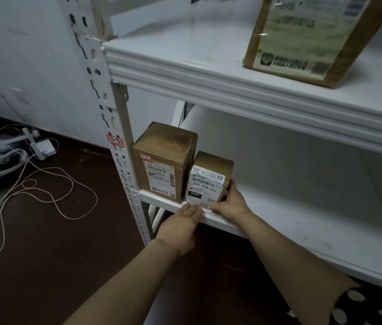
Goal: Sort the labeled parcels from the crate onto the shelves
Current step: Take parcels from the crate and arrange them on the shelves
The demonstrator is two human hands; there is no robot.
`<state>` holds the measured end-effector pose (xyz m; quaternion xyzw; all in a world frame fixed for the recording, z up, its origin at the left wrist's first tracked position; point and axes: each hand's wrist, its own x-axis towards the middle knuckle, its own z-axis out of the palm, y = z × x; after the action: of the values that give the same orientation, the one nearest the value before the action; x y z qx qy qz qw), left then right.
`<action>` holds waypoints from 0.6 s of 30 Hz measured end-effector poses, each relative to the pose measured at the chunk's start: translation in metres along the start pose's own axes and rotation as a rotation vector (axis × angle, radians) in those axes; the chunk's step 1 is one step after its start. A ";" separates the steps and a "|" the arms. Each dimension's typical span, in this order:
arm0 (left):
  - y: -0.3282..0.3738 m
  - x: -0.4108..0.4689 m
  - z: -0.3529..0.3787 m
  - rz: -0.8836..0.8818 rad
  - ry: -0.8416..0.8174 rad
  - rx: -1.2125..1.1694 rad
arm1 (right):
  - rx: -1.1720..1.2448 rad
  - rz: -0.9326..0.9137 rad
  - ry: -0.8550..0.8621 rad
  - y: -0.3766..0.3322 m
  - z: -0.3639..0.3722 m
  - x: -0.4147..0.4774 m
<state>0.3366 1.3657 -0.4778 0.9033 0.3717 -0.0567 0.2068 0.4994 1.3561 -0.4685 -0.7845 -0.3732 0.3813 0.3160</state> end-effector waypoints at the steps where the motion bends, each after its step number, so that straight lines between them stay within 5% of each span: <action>1: 0.002 -0.003 -0.003 -0.007 -0.003 0.004 | -0.010 0.008 -0.012 0.001 0.000 -0.002; 12: 0.090 -0.080 -0.096 -0.049 -0.116 0.052 | -0.050 0.227 -0.043 -0.017 -0.083 -0.143; 18: 0.167 -0.117 -0.142 0.133 -0.179 0.167 | 0.076 0.265 0.041 -0.038 -0.138 -0.256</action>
<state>0.3613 1.2420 -0.2637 0.9313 0.2852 -0.1538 0.1667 0.4912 1.1349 -0.2752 -0.8222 -0.2449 0.4173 0.2998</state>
